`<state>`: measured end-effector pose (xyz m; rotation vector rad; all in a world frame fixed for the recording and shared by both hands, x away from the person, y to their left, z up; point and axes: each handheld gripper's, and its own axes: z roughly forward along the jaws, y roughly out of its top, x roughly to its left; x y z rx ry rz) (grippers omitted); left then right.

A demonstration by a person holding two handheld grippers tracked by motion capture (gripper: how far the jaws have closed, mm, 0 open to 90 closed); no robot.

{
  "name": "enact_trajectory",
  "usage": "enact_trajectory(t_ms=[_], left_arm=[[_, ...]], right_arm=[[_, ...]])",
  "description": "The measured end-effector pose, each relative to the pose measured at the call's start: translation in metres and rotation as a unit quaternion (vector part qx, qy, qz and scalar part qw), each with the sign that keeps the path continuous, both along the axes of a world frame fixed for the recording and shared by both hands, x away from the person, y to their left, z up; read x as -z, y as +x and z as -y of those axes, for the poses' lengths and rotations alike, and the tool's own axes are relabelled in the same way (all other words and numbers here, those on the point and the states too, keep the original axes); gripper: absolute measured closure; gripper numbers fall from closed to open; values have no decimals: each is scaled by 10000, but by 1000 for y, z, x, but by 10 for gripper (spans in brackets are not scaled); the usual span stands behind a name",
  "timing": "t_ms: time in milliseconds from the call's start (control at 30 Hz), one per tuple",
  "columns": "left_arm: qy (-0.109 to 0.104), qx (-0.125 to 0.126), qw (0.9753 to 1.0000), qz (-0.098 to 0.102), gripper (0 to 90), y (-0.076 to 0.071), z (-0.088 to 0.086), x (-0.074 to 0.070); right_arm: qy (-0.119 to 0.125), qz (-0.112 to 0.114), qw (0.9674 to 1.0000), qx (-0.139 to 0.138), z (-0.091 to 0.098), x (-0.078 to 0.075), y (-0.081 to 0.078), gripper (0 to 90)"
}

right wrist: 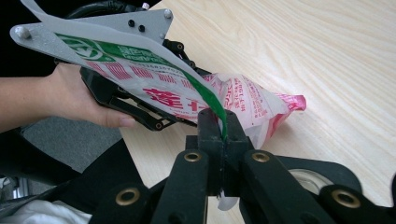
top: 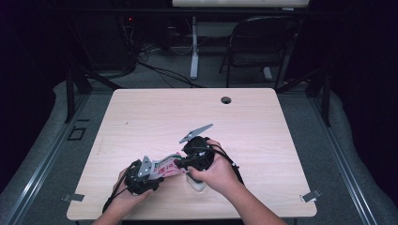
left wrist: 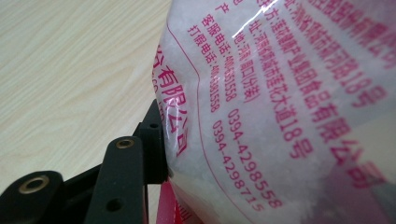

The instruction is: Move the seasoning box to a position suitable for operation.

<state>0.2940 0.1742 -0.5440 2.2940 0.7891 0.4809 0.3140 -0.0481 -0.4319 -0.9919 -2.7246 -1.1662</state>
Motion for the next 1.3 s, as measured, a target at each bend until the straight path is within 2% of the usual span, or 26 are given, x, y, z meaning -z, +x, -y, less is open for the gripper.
enact_trajectory(t_ms=[367, 633, 800, 900, 1233, 1300], left_arm=[[211, 52, 9996, 182, 534, 16, 7, -20], [356, 73, 9987, 346, 537, 22, 11, -28], [535, 23, 9969, 577, 542, 21, 13, -30], [672, -19, 9949, 746, 545, 20, 14, -31], [800, -167, 9902, 1130, 550, 19, 18, -28], [831, -168, 9901, 1122, 552, 19, 17, -28]], right_arm=[[87, 95, 9999, 102, 9, -14, 11, 900], [150, 157, 9996, 175, 16, -19, 14, 898], [195, 240, 9994, 172, 19, -18, 13, 894], [168, 251, 9994, 181, 19, -17, 13, 891], [226, 252, 9992, 230, 23, -14, 12, 881], [236, 258, 9991, 238, 25, -14, 12, 878]])
